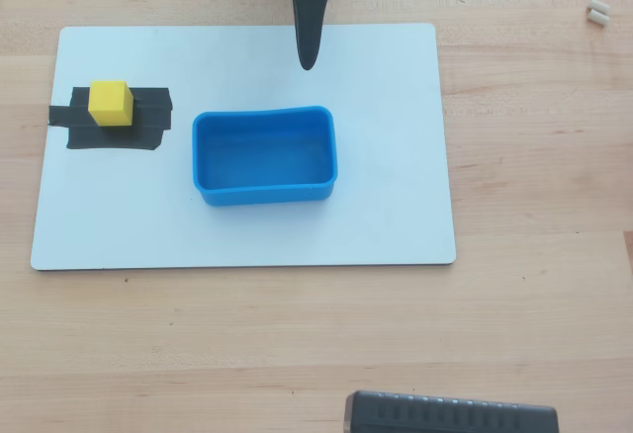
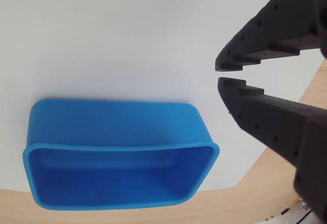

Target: Pick up yellow cube and drop it in the blue rectangular bin

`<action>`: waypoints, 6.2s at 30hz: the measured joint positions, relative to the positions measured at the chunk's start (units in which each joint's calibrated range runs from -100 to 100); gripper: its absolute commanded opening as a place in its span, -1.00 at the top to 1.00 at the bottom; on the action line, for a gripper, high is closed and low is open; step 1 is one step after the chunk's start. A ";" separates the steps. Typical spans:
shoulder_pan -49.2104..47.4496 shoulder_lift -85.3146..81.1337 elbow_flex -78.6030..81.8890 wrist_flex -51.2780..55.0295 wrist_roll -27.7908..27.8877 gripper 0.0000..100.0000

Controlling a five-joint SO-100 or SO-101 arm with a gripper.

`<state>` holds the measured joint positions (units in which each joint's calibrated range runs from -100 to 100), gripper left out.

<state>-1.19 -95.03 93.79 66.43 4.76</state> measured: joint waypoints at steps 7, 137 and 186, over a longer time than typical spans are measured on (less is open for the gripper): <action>0.08 0.00 0.00 0.00 0.00 1.00; 19.46 76.17 -78.26 23.32 11.18 0.74; 1.19 71.37 -57.11 -1.86 2.00 1.00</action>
<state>0.00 -23.66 36.67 64.58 6.76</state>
